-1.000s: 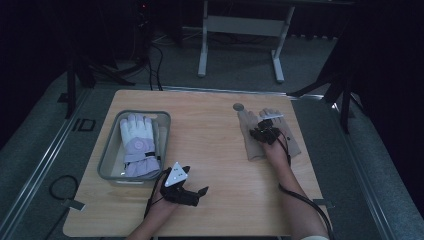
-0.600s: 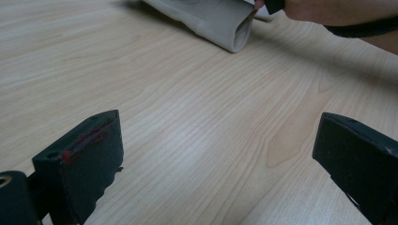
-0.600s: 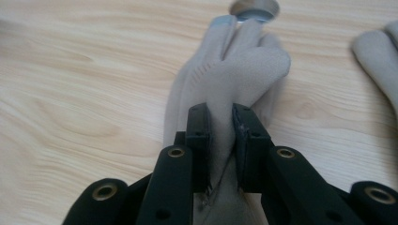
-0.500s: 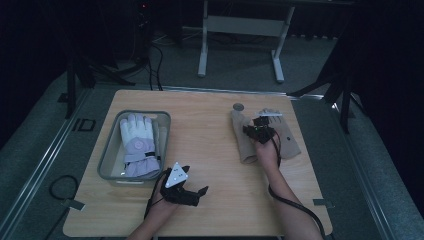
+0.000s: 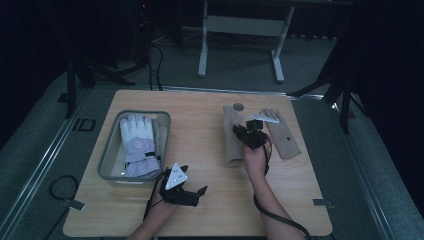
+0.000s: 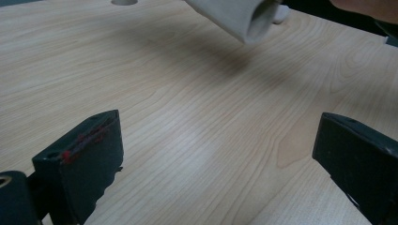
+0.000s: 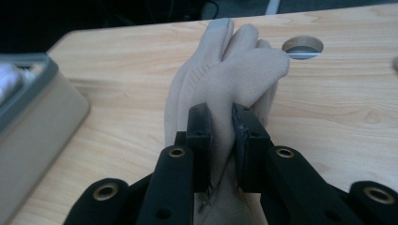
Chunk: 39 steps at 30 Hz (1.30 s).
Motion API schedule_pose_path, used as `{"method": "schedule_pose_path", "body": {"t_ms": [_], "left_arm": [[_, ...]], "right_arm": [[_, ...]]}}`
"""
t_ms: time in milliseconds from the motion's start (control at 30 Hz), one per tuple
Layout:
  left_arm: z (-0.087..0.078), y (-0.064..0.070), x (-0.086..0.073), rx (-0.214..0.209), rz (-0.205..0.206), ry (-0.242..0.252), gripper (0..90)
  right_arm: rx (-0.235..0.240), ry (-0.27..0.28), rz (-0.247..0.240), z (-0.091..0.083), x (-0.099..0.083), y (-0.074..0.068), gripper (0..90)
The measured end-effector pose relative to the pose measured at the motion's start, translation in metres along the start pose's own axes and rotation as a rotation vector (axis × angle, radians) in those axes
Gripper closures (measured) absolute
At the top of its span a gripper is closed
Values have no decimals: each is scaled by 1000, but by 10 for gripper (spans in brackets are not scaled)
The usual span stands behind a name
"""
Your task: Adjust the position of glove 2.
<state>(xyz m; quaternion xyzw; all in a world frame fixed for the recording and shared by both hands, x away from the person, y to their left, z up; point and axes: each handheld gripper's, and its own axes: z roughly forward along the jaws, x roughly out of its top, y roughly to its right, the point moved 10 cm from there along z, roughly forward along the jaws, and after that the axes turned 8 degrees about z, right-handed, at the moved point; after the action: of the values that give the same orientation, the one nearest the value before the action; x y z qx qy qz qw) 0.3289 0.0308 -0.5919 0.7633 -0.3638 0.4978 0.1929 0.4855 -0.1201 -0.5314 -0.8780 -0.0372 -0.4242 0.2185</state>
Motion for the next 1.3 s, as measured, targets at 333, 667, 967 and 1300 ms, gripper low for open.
{"method": "schedule_pose_path", "body": {"t_ms": [333, 667, 967, 1300], "left_arm": [[0, 2, -3, -2, 10, -7, 24], [0, 2, -3, -1, 8, -6, 24], [0, 1, -4, -4, 2, -5, 24], [0, 0, -5, -18, 1, 9, 25]], "right_arm": [[1, -49, 34, 10, -58, -20, 780], [-11, -111, 30, 23, -107, -23, 735], [18, -95, -47, 12, -86, -23, 526], [81, -68, -181, -14, -51, 8, 531]]}}
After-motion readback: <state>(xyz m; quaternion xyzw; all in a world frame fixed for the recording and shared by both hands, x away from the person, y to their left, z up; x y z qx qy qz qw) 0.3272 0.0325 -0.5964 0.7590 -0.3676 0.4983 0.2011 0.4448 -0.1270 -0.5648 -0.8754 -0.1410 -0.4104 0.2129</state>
